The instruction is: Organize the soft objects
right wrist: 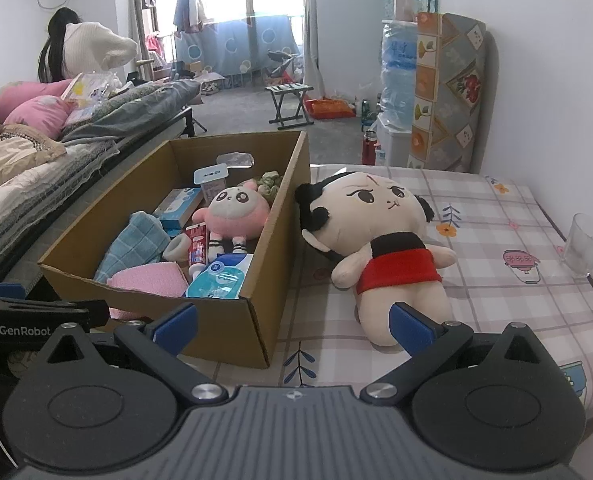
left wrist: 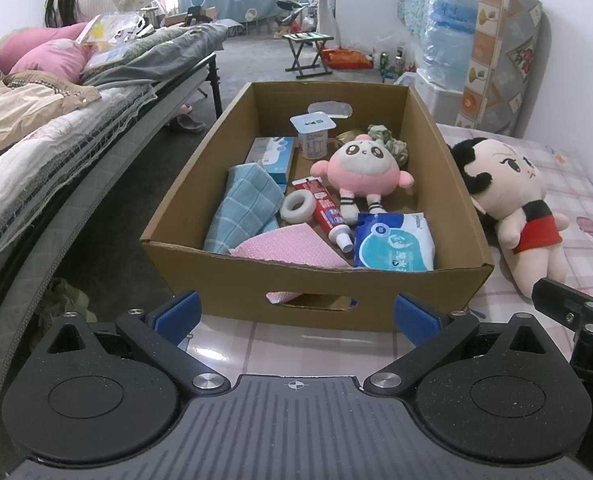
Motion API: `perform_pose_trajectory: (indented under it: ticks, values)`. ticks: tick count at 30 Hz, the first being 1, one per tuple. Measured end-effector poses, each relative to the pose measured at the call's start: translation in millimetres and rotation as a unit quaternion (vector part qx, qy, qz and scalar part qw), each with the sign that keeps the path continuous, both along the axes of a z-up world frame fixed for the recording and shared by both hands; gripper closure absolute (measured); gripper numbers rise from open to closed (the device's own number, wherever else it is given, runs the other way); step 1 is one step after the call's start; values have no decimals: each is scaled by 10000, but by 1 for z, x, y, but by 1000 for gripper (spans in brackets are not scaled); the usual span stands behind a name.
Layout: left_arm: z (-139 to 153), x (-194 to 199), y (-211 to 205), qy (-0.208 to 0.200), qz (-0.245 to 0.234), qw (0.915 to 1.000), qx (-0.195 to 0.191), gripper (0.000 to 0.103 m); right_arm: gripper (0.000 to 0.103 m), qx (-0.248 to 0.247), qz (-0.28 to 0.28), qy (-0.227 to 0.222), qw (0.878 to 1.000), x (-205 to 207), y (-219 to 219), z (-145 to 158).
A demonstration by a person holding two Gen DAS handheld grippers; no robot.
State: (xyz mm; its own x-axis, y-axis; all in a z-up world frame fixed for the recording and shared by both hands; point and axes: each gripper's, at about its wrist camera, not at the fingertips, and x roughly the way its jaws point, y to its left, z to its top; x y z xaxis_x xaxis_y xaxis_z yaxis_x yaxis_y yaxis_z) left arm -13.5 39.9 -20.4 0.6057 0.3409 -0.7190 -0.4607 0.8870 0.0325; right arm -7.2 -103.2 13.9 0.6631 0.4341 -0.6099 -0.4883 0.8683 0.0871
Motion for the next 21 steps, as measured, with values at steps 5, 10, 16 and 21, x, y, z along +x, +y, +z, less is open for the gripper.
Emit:
perform_pose_trajectory:
  ticks: [5, 10, 16, 21]
  values:
    - [0, 0, 0, 11, -3, 10000, -7, 0, 79, 3, -16, 34, 10000, 1, -1, -1]
    - [0, 1, 0, 26, 5, 10000, -31, 0, 79, 4, -18, 33, 10000, 1, -1, -1]
    - [0, 1, 1, 23, 21, 10000, -39, 0, 79, 7, -13, 34, 10000, 1, -1, -1]
    - [0, 1, 1, 20, 17, 10000, -40, 0, 79, 8, -17, 32, 10000, 1, -1, -1]
